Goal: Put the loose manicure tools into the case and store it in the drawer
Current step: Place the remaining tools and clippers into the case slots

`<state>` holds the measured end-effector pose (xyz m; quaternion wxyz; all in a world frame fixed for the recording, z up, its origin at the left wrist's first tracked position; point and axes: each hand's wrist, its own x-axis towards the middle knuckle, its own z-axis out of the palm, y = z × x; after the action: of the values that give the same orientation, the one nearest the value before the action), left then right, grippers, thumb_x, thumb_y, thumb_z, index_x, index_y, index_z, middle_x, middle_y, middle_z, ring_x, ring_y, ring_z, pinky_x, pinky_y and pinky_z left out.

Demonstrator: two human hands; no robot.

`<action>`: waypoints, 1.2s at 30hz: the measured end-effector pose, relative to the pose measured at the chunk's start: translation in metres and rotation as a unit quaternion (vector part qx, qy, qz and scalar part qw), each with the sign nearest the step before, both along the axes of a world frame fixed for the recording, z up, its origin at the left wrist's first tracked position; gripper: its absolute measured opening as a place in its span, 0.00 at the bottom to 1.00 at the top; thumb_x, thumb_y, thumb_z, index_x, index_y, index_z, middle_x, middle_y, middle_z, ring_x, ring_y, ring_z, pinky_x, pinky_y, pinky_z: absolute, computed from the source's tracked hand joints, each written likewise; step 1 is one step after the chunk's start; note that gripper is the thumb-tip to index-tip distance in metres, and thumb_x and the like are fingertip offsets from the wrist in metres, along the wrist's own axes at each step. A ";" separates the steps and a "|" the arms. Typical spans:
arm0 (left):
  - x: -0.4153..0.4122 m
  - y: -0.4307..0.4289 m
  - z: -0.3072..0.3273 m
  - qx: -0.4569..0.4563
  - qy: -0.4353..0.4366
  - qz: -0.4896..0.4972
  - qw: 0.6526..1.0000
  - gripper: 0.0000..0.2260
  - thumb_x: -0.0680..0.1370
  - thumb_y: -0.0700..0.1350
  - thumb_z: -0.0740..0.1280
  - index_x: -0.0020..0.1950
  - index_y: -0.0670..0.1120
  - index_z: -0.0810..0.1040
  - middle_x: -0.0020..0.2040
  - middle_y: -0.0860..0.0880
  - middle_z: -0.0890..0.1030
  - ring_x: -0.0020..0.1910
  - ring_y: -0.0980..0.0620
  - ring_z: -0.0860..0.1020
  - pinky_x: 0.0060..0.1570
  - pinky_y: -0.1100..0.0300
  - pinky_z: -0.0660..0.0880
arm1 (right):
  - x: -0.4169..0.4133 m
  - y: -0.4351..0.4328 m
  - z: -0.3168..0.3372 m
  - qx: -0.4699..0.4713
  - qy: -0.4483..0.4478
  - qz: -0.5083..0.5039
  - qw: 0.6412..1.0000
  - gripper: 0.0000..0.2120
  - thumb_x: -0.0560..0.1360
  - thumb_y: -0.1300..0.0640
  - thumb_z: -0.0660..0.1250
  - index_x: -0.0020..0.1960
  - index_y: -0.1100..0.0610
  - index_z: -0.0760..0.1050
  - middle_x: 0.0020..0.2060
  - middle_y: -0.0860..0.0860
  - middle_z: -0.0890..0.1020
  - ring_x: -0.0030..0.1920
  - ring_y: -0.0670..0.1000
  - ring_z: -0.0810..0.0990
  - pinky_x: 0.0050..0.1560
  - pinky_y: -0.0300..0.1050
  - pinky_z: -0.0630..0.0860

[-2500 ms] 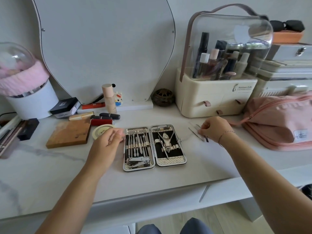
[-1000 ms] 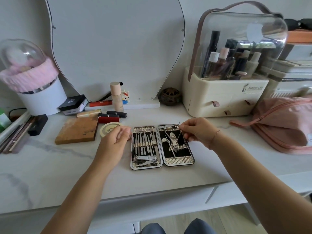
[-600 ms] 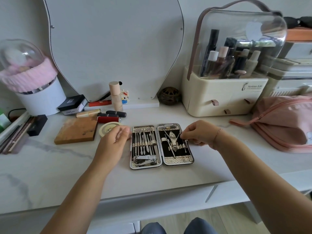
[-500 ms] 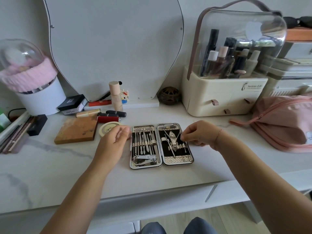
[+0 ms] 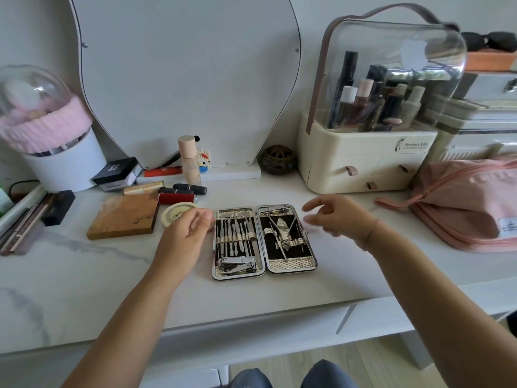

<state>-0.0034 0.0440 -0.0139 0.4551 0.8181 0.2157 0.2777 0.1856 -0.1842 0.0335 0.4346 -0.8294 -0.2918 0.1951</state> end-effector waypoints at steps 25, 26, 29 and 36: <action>0.002 0.000 -0.001 0.004 -0.004 0.009 1.000 0.11 0.79 0.54 0.58 0.50 0.53 0.78 0.46 0.56 0.82 0.49 0.56 0.79 0.55 0.53 0.74 | 0.050 -0.026 0.015 -0.254 -0.008 -0.132 0.958 0.16 0.71 0.53 0.70 0.49 0.66 0.81 0.27 0.53 0.73 0.26 0.51 0.67 0.29 0.40 0.64; 0.001 0.000 -0.001 0.003 -0.004 0.010 1.000 0.11 0.79 0.53 0.58 0.50 0.52 0.79 0.46 0.56 0.82 0.49 0.56 0.79 0.54 0.54 0.74 | 0.049 -0.027 0.015 -0.246 -0.014 -0.132 0.960 0.13 0.71 0.54 0.70 0.46 0.65 0.81 0.26 0.53 0.73 0.26 0.51 0.67 0.29 0.40 0.64; 0.001 0.000 0.000 0.000 -0.002 0.010 1.000 0.11 0.79 0.53 0.58 0.50 0.52 0.78 0.46 0.56 0.82 0.49 0.56 0.79 0.54 0.55 0.74 | 0.047 -0.028 0.007 -0.139 -0.031 -0.158 0.977 0.07 0.72 0.59 0.68 0.36 0.60 0.75 0.25 0.53 0.72 0.26 0.50 0.66 0.28 0.39 0.63; 0.000 -0.001 0.001 0.003 0.002 0.010 1.000 0.11 0.79 0.54 0.58 0.51 0.52 0.78 0.47 0.56 0.82 0.50 0.57 0.79 0.55 0.55 0.74 | 0.006 0.010 0.002 0.101 0.151 -0.044 0.982 0.04 0.72 0.68 0.68 0.43 0.61 0.76 0.30 0.54 0.79 0.24 0.42 0.77 0.24 0.33 0.72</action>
<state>-0.0031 0.0429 -0.0127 0.4497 0.8178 0.2238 0.2808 0.1915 -0.1745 0.0354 0.5637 -0.7538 -0.2045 0.2686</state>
